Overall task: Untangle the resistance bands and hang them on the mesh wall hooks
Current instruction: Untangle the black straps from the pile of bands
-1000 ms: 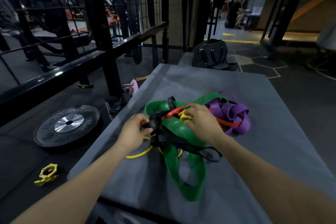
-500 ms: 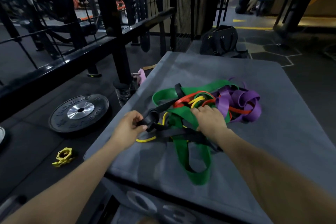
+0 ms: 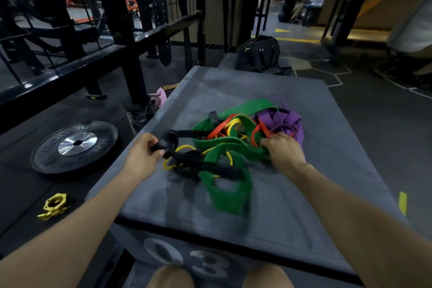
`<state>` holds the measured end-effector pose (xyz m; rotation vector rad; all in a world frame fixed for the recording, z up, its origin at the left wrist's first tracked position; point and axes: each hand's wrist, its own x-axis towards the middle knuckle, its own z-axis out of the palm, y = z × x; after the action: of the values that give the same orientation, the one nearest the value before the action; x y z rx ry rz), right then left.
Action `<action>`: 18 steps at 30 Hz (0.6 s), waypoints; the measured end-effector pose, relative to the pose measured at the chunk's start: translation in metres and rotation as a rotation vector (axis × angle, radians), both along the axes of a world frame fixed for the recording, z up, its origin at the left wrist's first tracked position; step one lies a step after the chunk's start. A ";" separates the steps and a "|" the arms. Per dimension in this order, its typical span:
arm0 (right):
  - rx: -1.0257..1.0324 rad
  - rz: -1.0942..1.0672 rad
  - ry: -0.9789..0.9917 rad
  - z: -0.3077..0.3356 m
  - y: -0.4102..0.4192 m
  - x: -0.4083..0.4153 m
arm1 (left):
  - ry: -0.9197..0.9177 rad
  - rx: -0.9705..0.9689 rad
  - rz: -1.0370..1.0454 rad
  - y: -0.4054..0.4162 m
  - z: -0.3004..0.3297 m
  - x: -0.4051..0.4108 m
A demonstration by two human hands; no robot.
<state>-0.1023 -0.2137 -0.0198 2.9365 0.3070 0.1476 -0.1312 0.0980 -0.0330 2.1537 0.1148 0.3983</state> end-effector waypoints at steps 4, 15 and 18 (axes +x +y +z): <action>-0.019 0.038 0.171 0.008 0.005 -0.006 | -0.051 -0.021 -0.140 0.006 0.001 -0.007; 0.484 0.254 0.135 0.048 0.118 0.014 | -0.191 0.126 -0.230 0.020 0.041 -0.011; 0.592 0.351 0.171 0.052 0.149 0.015 | -0.167 0.109 -0.299 0.028 0.046 -0.011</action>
<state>-0.0868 -0.0642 0.0318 3.4497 0.9536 0.0347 -0.1424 0.1256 0.0127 2.1898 -0.3270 0.4148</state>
